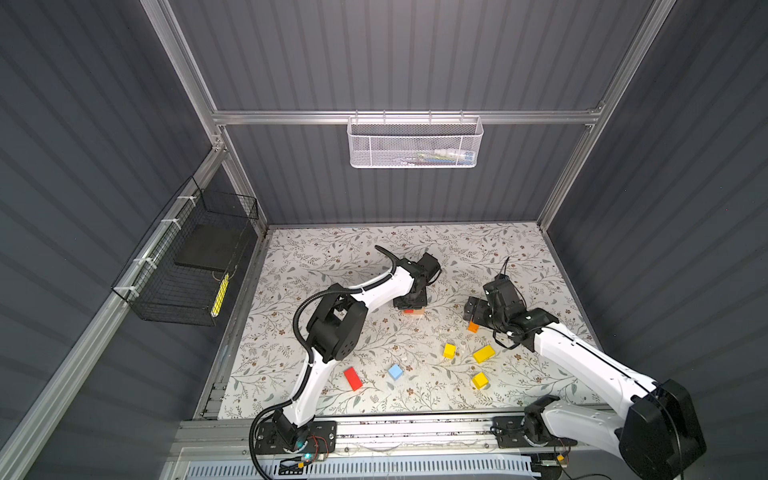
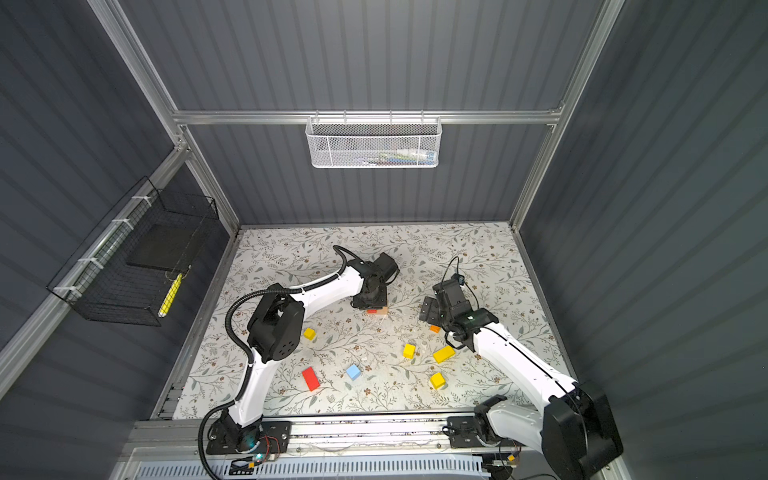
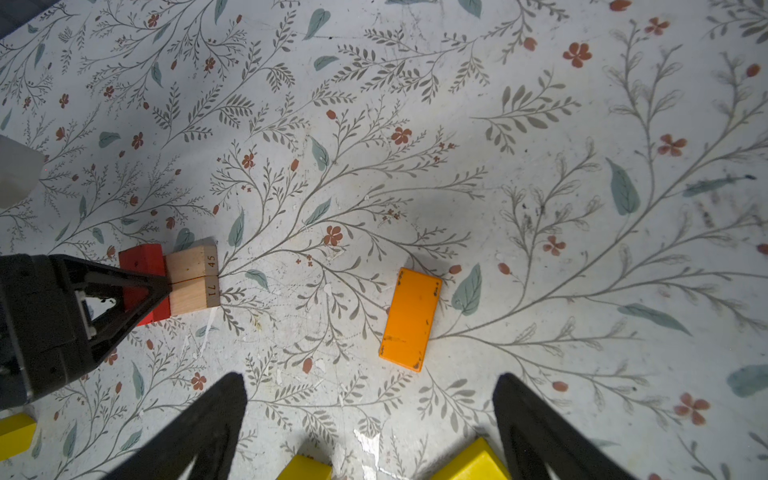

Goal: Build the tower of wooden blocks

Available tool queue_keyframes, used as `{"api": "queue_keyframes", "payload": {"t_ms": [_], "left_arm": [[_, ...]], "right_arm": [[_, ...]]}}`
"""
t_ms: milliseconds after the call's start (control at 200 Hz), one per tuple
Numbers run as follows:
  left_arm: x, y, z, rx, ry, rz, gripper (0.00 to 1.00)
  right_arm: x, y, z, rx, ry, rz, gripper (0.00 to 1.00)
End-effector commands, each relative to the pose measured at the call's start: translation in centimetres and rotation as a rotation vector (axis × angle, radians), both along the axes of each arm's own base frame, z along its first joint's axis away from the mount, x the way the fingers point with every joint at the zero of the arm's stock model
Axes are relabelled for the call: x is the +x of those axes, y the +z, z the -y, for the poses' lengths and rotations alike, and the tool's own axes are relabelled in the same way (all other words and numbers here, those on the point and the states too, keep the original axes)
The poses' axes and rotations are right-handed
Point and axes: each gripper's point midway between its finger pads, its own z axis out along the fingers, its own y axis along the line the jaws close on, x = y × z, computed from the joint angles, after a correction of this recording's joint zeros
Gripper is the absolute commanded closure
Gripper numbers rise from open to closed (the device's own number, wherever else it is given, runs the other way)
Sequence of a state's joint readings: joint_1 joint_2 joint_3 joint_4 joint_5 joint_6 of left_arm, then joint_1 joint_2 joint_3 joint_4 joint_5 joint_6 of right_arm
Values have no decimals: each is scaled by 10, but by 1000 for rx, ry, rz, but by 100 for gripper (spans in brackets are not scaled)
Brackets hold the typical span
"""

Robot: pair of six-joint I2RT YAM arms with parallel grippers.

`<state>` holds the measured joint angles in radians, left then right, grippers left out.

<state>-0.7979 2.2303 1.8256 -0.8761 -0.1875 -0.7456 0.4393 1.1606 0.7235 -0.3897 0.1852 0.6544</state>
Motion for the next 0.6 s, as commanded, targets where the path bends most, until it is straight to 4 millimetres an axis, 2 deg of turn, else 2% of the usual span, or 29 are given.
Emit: {"api": "queue_keyframes", "payload": {"t_ms": [0, 595], "left_arm": [[-8, -9, -7, 39, 8, -34, 80], [-7, -5, -6, 38, 1, -28, 65]], "right_arm": [[-2, -7, 2, -2, -9, -22, 5], [-1, -6, 0, 0, -3, -24, 5]]}}
